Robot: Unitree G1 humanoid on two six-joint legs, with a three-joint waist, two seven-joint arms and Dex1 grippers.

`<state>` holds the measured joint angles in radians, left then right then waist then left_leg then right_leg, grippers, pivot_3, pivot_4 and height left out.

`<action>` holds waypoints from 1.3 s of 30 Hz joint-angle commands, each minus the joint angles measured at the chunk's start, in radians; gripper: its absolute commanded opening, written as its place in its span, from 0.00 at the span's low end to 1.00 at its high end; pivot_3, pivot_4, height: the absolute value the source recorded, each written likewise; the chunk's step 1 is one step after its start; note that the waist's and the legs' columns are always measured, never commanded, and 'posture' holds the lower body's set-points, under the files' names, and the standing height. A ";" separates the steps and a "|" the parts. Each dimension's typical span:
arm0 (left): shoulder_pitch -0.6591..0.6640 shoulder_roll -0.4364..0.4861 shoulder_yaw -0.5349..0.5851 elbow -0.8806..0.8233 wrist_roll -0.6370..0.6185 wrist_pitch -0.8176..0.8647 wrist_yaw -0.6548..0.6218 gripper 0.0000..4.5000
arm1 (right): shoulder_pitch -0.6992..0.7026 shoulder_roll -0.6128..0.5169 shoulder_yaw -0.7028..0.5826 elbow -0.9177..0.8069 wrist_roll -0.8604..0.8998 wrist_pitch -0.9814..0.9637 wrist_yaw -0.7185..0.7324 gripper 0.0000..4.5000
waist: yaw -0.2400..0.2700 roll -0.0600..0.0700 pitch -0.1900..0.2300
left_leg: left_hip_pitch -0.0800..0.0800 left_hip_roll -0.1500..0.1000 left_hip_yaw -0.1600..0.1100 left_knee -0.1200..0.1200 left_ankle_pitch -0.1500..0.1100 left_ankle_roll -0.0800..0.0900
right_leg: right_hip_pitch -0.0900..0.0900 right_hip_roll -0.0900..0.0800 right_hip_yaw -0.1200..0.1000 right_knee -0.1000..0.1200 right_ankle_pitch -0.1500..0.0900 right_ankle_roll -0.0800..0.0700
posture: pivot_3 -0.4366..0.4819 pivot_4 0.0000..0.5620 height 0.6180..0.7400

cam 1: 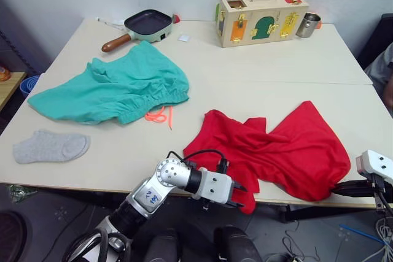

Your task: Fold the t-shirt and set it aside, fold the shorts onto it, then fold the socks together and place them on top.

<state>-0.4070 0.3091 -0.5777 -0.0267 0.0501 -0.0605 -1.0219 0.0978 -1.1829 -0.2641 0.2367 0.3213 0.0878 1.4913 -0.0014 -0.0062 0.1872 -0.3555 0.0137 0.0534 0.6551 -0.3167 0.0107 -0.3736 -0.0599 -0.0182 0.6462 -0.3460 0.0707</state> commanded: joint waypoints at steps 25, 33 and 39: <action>-0.050 -0.012 -0.073 0.082 0.209 -0.228 0.088 0.70 | 0.016 -0.004 -0.036 -0.065 0.028 0.057 -0.002 0.00 | 0.000 0.000 0.000 | 0.000 0.000 0.000 0.000 0.000 0.001 | 0.000 0.000 0.000 0.000 0.000 0.000 | 0.48 0.27 1.00; -0.056 -0.049 -0.063 0.119 0.230 -0.264 0.152 0.57 | 0.006 -0.002 -0.031 -0.071 0.028 0.065 -0.010 0.00 | 0.001 0.000 0.000 | 0.000 0.000 0.000 0.000 0.000 0.001 | 0.000 0.000 0.000 0.000 0.000 0.000 | 0.48 0.27 1.00; -0.049 -0.039 -0.049 0.107 0.199 -0.251 0.135 0.18 | -0.009 0.004 -0.019 -0.069 0.027 0.070 -0.014 0.00 | 0.000 0.000 0.000 | 0.000 0.000 0.000 0.002 0.000 0.001 | 0.000 0.000 0.000 0.001 0.000 0.000 | 0.48 0.27 1.00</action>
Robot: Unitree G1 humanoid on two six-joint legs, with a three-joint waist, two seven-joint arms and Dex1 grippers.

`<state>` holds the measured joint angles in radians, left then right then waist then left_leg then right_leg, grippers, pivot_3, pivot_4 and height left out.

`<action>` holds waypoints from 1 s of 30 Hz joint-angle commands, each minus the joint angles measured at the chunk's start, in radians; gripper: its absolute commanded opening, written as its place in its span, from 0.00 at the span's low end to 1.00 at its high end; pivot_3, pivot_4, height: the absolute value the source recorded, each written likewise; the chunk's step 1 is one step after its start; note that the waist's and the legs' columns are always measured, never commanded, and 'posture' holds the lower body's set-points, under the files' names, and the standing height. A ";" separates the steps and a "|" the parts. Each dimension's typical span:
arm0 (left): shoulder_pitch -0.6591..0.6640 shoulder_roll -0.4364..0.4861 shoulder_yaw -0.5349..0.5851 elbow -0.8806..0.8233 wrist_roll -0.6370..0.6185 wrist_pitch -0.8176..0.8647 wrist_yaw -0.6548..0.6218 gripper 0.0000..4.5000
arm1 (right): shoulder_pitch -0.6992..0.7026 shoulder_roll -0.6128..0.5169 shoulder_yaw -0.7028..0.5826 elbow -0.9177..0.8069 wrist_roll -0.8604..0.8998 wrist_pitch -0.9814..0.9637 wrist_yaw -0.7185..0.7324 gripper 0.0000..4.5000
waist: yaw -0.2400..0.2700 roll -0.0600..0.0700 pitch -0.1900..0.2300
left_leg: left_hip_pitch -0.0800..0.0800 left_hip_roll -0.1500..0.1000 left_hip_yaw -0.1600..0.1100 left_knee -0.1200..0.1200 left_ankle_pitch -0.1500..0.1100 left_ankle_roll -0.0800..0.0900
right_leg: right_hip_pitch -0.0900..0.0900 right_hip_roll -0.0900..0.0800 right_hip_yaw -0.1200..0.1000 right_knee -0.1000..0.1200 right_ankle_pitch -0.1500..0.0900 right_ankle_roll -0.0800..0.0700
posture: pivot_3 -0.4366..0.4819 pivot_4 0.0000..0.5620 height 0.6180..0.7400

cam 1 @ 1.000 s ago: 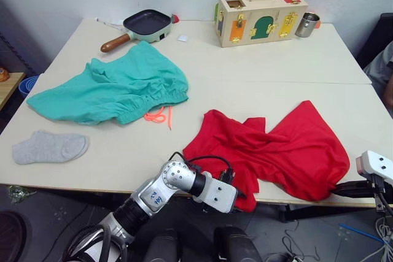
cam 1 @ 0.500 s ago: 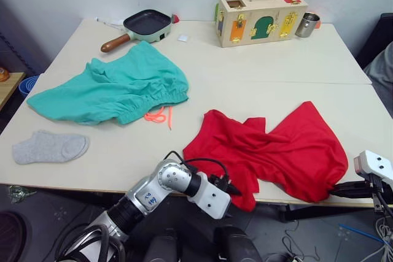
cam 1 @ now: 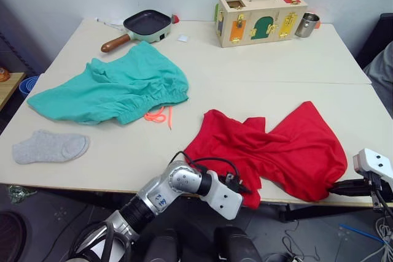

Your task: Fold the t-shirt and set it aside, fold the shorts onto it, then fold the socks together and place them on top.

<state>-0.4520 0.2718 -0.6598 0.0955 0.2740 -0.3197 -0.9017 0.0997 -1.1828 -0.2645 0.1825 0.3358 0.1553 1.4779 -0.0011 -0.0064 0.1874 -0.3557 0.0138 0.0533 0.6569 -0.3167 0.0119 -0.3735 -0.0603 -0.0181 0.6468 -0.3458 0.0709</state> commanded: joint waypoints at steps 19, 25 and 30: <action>0.145 0.260 0.377 -0.289 -0.493 0.280 -0.171 0.00 | -0.062 0.029 -0.053 0.010 0.057 -0.027 0.027 0.00 | -0.004 0.000 0.000 | 0.000 0.000 0.000 -0.001 0.002 -0.002 | 0.000 0.000 0.000 0.000 0.000 0.000 | 0.48 0.27 1.00; 0.314 0.443 0.562 -0.418 -0.594 0.401 -0.177 0.00 | -0.014 -0.001 -0.086 -0.038 0.096 -0.011 0.110 0.00 | -0.004 0.000 0.000 | 0.000 0.000 -0.001 -0.004 0.000 0.000 | -0.001 0.000 0.000 -0.002 0.000 0.000 | 0.48 0.27 1.00; 0.409 0.511 0.690 -0.468 -0.661 0.490 -0.161 0.00 | 0.091 -0.151 -0.030 -0.058 0.076 -0.002 0.137 0.00 | -0.001 0.001 0.000 | 0.000 0.000 -0.001 -0.005 0.000 0.001 | -0.001 -0.002 0.000 -0.003 0.000 -0.001 | 0.48 0.27 1.00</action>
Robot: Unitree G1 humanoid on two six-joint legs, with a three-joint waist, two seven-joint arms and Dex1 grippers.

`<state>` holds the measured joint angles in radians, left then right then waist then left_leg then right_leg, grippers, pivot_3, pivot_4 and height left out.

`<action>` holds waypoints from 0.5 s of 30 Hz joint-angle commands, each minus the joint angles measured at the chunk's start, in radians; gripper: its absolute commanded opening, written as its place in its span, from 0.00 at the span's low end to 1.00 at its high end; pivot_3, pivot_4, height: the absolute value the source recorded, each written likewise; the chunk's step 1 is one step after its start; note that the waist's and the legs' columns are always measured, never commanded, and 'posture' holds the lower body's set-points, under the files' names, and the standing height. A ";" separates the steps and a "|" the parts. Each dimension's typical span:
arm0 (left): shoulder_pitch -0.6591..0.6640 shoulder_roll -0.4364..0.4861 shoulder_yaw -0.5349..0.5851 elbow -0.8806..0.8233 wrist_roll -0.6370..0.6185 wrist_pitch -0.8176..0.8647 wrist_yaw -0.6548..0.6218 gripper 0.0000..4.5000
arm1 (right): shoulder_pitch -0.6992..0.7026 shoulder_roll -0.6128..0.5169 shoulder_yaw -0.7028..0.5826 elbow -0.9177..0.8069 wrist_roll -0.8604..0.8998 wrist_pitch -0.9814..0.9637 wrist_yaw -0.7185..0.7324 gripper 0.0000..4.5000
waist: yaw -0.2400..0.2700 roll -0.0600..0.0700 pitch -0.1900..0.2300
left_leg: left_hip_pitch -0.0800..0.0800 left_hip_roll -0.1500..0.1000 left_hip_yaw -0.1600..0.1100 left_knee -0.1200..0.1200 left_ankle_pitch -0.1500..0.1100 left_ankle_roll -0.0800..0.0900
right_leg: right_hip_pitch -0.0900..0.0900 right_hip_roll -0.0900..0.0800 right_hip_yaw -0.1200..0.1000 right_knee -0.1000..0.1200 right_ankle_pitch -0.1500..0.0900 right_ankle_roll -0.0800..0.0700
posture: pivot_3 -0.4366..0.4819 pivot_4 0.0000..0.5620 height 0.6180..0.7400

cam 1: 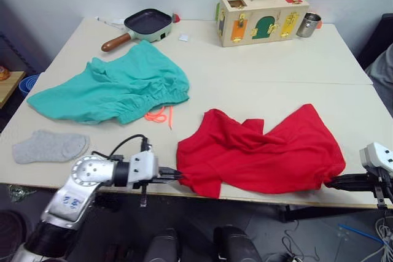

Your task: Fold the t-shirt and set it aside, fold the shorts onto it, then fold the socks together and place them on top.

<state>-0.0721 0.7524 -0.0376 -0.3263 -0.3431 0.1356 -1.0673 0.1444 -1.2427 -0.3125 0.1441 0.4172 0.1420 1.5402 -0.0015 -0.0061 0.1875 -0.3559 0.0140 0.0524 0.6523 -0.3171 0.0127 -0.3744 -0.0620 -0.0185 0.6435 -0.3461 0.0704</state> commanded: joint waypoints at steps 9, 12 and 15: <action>-0.416 -0.014 0.049 0.246 -0.035 0.158 0.049 0.00 | -0.629 0.045 0.219 0.261 -0.073 0.003 -0.061 0.00 | -0.012 -0.001 0.006 | -0.001 0.000 0.000 -0.001 0.003 -0.001 | -0.001 0.000 -0.001 -0.001 0.001 -0.003 | 0.48 0.27 1.00; -0.751 -0.096 0.060 0.572 0.056 0.025 0.149 0.00 | -1.049 0.168 0.258 0.514 -0.157 -0.113 -0.141 0.00 | -0.023 0.000 0.016 | -0.004 -0.003 0.002 0.001 0.011 -0.001 | -0.003 0.002 -0.001 -0.004 0.009 -0.003 | 0.48 0.27 1.00; -1.071 -0.136 0.083 0.927 0.166 -0.177 0.335 0.00 | -1.314 0.249 0.263 0.722 -0.237 -0.299 -0.270 0.00 | -0.023 -0.004 0.016 | -0.017 -0.002 0.002 0.000 0.017 -0.012 | -0.019 0.003 -0.001 0.003 0.012 0.000 | 0.48 0.27 1.00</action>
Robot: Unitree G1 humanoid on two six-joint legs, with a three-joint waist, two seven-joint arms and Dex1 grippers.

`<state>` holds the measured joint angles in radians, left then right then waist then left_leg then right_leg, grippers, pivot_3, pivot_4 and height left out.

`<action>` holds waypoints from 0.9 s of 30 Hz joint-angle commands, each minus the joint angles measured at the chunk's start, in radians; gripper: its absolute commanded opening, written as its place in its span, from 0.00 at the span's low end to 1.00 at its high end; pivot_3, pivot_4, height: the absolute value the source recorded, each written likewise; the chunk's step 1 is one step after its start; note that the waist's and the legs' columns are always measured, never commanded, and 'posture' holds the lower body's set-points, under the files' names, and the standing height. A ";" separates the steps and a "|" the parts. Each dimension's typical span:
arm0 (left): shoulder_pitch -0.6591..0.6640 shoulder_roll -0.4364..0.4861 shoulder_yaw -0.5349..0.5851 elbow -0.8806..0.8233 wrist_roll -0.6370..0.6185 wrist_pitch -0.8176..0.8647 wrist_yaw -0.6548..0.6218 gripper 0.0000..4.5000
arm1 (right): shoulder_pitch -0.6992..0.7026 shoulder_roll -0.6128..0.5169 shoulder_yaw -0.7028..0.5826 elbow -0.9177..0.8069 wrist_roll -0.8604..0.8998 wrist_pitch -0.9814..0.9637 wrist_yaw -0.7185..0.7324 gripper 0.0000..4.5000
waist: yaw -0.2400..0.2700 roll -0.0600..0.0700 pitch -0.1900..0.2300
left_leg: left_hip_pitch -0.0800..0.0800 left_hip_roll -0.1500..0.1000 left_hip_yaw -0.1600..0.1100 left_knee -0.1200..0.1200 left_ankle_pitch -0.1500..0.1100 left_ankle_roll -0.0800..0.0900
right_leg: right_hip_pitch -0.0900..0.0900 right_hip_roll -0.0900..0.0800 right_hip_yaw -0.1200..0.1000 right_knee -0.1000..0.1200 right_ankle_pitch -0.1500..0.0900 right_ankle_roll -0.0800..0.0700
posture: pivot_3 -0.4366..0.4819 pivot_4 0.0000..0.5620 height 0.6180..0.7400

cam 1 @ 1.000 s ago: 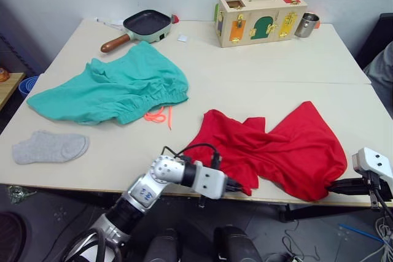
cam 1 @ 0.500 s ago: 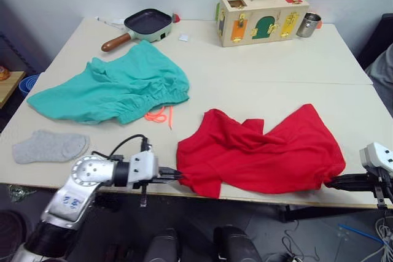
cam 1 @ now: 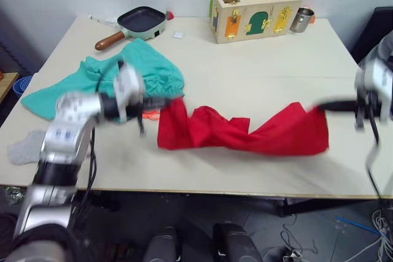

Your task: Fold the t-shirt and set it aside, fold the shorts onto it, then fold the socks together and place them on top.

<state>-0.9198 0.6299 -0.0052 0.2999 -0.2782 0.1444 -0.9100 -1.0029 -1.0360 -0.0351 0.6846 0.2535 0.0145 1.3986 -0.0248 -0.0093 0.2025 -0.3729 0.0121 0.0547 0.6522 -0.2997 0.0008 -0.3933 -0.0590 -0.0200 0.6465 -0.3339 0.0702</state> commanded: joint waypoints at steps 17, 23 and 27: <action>-0.730 0.068 0.118 0.751 0.195 -0.843 0.251 0.00 | -0.580 -0.030 0.075 0.569 -0.516 -0.747 -0.994 0.00 | -0.001 -0.006 0.003 | -0.060 -0.003 0.047 0.014 -0.012 0.022 | -0.067 -0.036 -0.088 0.025 0.000 0.001 | 0.48 0.27 1.00; -0.109 0.052 0.103 0.274 0.096 -0.686 0.114 0.00 | -0.152 -0.060 0.055 0.575 -0.446 -0.819 -0.718 0.00 | -0.004 -0.003 0.004 | -0.035 -0.015 0.052 0.017 -0.002 0.041 | -0.028 -0.050 -0.093 0.010 0.010 0.012 | 0.48 0.27 1.00; 0.278 0.080 0.081 -0.144 0.019 -0.472 0.064 0.00 | 0.138 -0.082 0.006 0.553 -0.364 -0.868 -0.560 0.00 | -0.001 -0.003 0.004 | -0.031 -0.014 0.046 0.024 -0.001 0.044 | -0.018 -0.057 -0.087 0.007 0.015 0.014 | 0.48 0.27 1.00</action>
<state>-0.6566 0.6768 0.0386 0.3264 -0.1964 -0.4033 -0.8439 -0.8858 -1.0616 0.0277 1.2606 -0.1740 -0.8327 0.7904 -0.0259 -0.0120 0.2068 -0.4045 -0.0023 0.0994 0.6775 -0.3013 0.0449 -0.4102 -0.1163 -0.1071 0.6535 -0.3189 0.0838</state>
